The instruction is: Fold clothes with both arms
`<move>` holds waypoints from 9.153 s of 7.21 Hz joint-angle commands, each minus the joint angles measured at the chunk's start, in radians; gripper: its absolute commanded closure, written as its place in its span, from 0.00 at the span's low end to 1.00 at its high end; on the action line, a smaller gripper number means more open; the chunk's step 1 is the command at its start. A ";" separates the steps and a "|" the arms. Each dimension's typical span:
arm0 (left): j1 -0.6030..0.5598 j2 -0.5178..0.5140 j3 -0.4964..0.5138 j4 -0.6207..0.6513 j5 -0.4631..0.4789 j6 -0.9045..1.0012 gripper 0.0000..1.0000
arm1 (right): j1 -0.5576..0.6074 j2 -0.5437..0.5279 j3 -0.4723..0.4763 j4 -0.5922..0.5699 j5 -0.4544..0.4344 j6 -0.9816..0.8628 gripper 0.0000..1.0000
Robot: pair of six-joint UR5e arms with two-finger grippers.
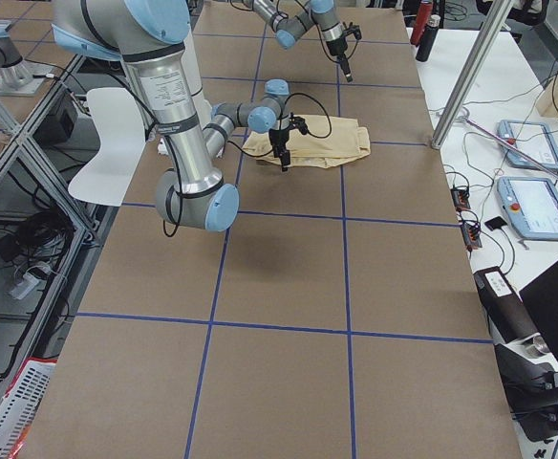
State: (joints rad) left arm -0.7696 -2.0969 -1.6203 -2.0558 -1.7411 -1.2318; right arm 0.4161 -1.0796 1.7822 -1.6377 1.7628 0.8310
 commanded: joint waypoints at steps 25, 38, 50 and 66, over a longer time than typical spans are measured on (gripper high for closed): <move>-0.002 -0.008 0.013 -0.001 0.000 0.005 0.00 | 0.200 0.276 -0.433 0.192 0.000 -0.033 0.00; -0.002 -0.009 0.014 -0.003 0.000 0.003 0.00 | 0.199 0.316 -0.532 0.220 0.010 -0.032 0.00; 0.000 -0.011 0.019 -0.003 0.000 0.003 0.00 | 0.254 0.296 -0.527 0.214 0.067 -0.049 0.00; -0.019 -0.002 -0.085 -0.009 -0.088 0.009 0.00 | 0.343 0.303 -0.423 0.222 0.297 -0.023 0.00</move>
State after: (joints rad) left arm -0.7859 -2.1073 -1.6829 -2.0627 -1.7656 -1.2240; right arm 0.7593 -0.7723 1.3300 -1.4161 1.9945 0.7480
